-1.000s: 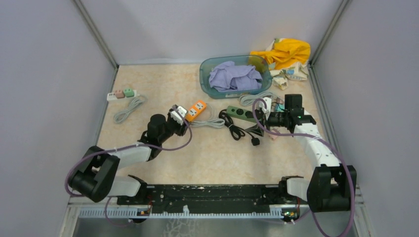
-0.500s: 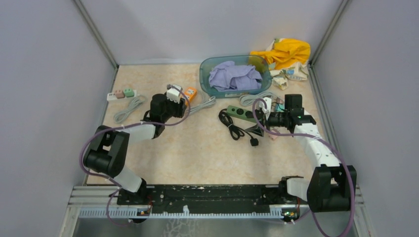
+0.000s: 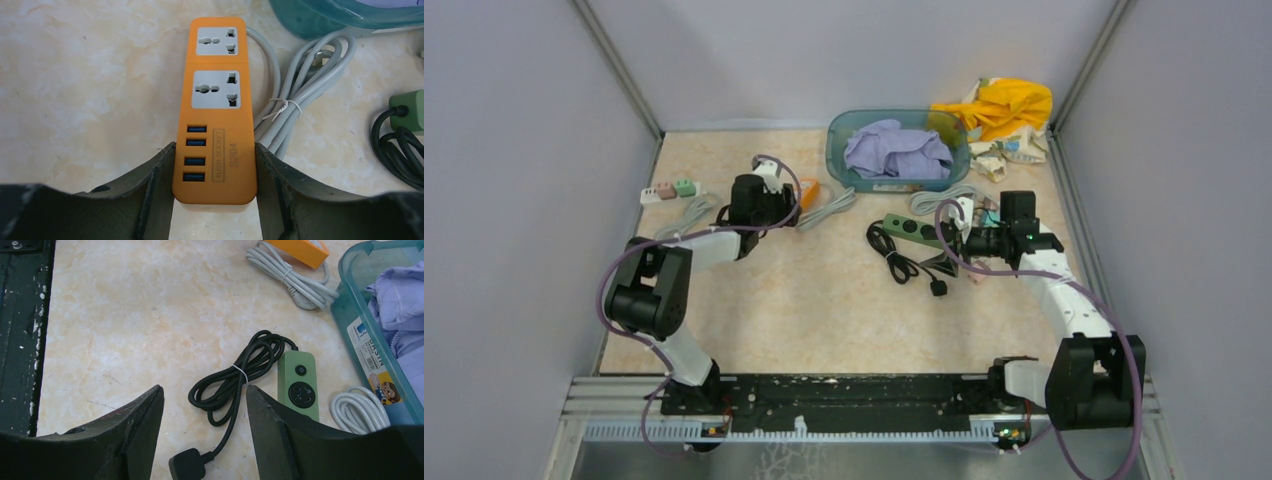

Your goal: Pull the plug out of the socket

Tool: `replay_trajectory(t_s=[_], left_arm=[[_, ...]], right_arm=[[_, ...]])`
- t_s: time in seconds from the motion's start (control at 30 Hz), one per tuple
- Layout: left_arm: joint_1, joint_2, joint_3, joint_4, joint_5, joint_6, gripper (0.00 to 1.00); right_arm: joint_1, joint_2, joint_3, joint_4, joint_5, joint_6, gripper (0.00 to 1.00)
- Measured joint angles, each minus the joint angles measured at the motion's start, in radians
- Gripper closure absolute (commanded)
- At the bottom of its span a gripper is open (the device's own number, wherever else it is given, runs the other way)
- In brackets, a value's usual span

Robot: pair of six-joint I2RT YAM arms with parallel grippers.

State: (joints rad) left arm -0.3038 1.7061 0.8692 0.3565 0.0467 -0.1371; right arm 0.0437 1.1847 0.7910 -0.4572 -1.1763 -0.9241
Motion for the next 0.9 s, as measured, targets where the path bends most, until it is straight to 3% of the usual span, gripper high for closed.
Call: replay_trajectory(t_s=[0.13, 0.27, 0.9], left_arm=[[0.021, 0.000, -0.002, -0.016, 0.006, -0.028, 0.14], [0.042, -0.019, -0.026, -0.020, 0.011, -0.047, 0.00], [0.064, -0.360, -0.128, -0.011, 0.143, -0.193, 0.00]], right_arm=[[0.000, 0.000, 0.000, 0.000, 0.000, 0.000, 0.38], [0.000, 0.000, 0.000, 0.000, 0.000, 0.000, 0.38], [0.000, -0.025, 0.008, -0.004, 0.001, 0.005, 0.37]])
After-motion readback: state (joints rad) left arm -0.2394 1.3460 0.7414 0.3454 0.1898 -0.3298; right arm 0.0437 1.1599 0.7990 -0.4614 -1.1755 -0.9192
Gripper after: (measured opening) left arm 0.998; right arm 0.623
